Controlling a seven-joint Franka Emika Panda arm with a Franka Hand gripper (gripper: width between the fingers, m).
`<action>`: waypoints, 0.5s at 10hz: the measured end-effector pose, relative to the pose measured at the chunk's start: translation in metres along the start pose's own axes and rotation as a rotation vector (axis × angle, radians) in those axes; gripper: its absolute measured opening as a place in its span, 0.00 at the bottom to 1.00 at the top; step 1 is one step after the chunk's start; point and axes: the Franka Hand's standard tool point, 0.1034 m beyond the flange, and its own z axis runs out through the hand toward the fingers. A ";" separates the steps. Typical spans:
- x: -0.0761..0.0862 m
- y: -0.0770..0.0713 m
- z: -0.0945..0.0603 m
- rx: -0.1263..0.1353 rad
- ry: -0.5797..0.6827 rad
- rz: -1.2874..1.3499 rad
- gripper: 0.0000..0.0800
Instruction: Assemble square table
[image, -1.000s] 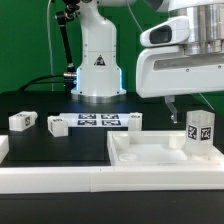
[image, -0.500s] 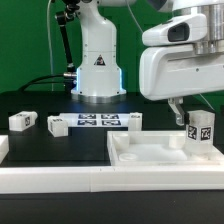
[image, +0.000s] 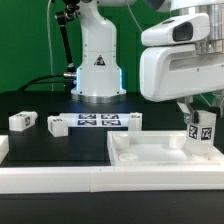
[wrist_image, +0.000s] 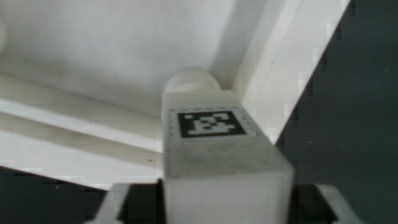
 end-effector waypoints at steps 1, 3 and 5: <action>0.000 0.000 0.000 0.000 0.000 0.008 0.37; 0.000 0.001 0.000 0.002 0.001 0.051 0.37; -0.001 0.001 0.000 0.005 0.001 0.227 0.37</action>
Offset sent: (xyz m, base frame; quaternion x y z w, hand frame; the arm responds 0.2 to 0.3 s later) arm -0.0106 -0.0038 -0.0065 0.0195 -0.0317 0.1525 0.9876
